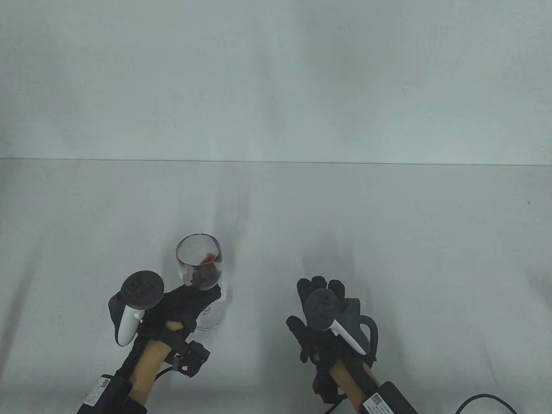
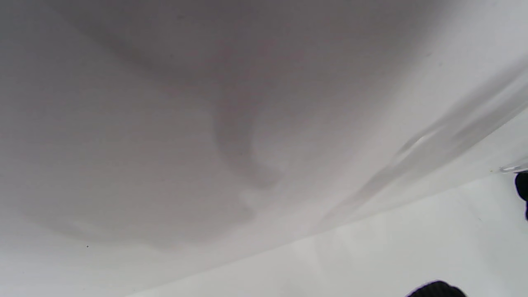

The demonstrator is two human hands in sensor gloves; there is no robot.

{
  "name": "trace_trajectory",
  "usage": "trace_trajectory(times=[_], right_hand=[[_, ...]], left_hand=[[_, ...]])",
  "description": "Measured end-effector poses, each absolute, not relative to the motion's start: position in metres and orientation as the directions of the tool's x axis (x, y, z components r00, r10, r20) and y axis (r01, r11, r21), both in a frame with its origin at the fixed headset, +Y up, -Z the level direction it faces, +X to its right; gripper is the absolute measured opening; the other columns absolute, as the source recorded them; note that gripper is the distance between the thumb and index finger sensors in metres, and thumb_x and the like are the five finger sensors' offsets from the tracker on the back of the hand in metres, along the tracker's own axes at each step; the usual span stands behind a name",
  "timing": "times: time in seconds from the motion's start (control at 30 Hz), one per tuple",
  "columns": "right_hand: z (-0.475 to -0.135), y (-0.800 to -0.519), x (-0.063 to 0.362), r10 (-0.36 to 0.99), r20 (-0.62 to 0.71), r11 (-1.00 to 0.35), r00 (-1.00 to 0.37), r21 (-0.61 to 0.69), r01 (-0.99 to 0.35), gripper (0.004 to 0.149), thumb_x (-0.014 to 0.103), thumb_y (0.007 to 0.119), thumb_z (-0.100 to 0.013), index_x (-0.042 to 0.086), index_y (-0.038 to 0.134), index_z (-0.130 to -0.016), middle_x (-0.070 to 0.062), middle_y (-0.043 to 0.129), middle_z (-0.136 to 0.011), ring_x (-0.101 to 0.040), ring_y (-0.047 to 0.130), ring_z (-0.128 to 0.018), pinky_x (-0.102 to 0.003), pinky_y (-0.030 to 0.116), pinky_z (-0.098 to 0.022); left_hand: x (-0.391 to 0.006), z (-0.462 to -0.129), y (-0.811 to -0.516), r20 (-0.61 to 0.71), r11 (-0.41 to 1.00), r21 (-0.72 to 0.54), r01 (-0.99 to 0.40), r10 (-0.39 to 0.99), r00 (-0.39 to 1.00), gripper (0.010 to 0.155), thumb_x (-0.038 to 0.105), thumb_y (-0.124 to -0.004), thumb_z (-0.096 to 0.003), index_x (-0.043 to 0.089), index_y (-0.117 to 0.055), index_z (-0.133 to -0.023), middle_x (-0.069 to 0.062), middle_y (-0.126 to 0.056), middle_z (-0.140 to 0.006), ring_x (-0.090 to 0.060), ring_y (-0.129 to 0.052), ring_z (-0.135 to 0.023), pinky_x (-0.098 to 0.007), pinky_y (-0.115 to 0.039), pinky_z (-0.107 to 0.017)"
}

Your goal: Shake wine glass in air

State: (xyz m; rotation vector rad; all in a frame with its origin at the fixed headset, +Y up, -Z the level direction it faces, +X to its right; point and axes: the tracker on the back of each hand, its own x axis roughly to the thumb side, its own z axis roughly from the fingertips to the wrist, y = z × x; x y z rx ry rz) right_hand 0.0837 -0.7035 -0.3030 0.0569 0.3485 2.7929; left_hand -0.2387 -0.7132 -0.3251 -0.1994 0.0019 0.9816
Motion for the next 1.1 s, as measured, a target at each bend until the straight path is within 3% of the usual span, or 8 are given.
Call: trace_trajectory(times=[0.2,0.33,0.47,0.6,0.73,0.87,1.0,1.1], right_hand=[[-0.3027,-0.7026,0.0832,0.321,0.002,-0.919,-0.947,0.244,-0.311,0.078,0.063,0.06,-0.037,0.038,0.016,-0.097,0.008,0.015,-0.111,-0.033,0.016,-0.109,-0.065,0.027,-0.071],[-0.3026,-0.7029,0.0833,0.32,0.001,-0.919,-0.948,0.244,-0.31,0.078,0.063,0.06,-0.037,0.038,0.016,-0.096,0.008,0.015,-0.111,-0.033,0.016,-0.108,-0.065,0.027,-0.071],[-0.3031,-0.7025,0.0837,0.325,0.0,-0.918,-0.946,0.239,-0.315,0.078,0.063,0.06,-0.037,0.038,0.016,-0.097,0.008,0.015,-0.111,-0.033,0.016,-0.108,-0.065,0.027,-0.071],[-0.3027,-0.7026,0.0831,0.318,0.001,-0.92,-0.948,0.243,-0.308,0.078,0.063,0.06,-0.037,0.038,0.016,-0.097,0.008,0.015,-0.111,-0.033,0.015,-0.109,-0.065,0.027,-0.071],[-0.3031,-0.7026,0.0833,0.32,0.0,-0.919,-0.947,0.241,-0.311,0.078,0.063,0.06,-0.037,0.038,0.016,-0.096,0.008,0.015,-0.111,-0.033,0.015,-0.108,-0.065,0.026,-0.071],[-0.3029,-0.7026,0.0831,0.319,0.0,-0.919,-0.948,0.242,-0.31,0.078,0.063,0.06,-0.037,0.038,0.016,-0.096,0.008,0.015,-0.112,-0.033,0.015,-0.109,-0.065,0.026,-0.071],[-0.3027,-0.702,0.0832,0.32,0.001,-0.92,-0.948,0.238,-0.31,0.078,0.063,0.06,-0.037,0.038,0.016,-0.096,0.008,0.015,-0.112,-0.033,0.015,-0.109,-0.065,0.026,-0.071],[-0.303,-0.7019,0.0834,0.324,0.0,-0.919,-0.946,0.239,-0.314,0.078,0.063,0.06,-0.037,0.038,0.016,-0.096,0.008,0.015,-0.111,-0.033,0.015,-0.108,-0.065,0.026,-0.071]], left_hand=[[-0.2403,-0.3247,-0.713,-0.089,0.512,-0.144,-0.847,0.845,0.527,0.04,0.046,-0.083,-0.0422,0.037,-0.089,-0.081,0.008,-0.098,-0.084,-0.021,-0.094,-0.087,-0.048,-0.07,-0.068],[-0.2397,-0.3251,-0.7134,-0.068,0.571,-0.164,-0.804,0.807,0.587,0.04,0.047,-0.083,-0.0423,0.038,-0.088,-0.081,0.008,-0.098,-0.085,-0.02,-0.094,-0.087,-0.047,-0.071,-0.069],[-0.2398,-0.3248,-0.7129,-0.079,0.52,-0.146,-0.842,0.842,0.534,0.04,0.046,-0.083,-0.0422,0.037,-0.089,-0.081,0.007,-0.098,-0.085,-0.021,-0.094,-0.087,-0.048,-0.07,-0.069],[-0.238,-0.3251,-0.7128,-0.049,0.593,-0.172,-0.786,0.792,0.608,0.04,0.047,-0.083,-0.0423,0.038,-0.088,-0.081,0.008,-0.098,-0.085,-0.02,-0.094,-0.088,-0.047,-0.07,-0.069],[-0.236,-0.3242,-0.7112,-0.057,0.533,-0.151,-0.832,0.836,0.546,0.04,0.046,-0.083,-0.0422,0.037,-0.088,-0.081,0.007,-0.098,-0.085,-0.021,-0.094,-0.087,-0.048,-0.07,-0.069],[-0.2354,-0.3241,-0.7118,-0.035,0.604,-0.168,-0.779,0.786,0.617,0.04,0.047,-0.083,-0.0422,0.038,-0.088,-0.081,0.008,-0.098,-0.085,-0.021,-0.094,-0.088,-0.047,-0.07,-0.069],[-0.2342,-0.3238,-0.711,-0.054,0.553,-0.152,-0.819,0.823,0.565,0.04,0.046,-0.084,-0.0421,0.037,-0.088,-0.081,0.007,-0.098,-0.085,-0.021,-0.094,-0.088,-0.048,-0.07,-0.069],[-0.2339,-0.3235,-0.7123,-0.043,0.596,-0.17,-0.785,0.791,0.61,0.04,0.046,-0.083,-0.0423,0.037,-0.088,-0.081,0.008,-0.098,-0.085,-0.021,-0.093,-0.088,-0.048,-0.07,-0.069]])
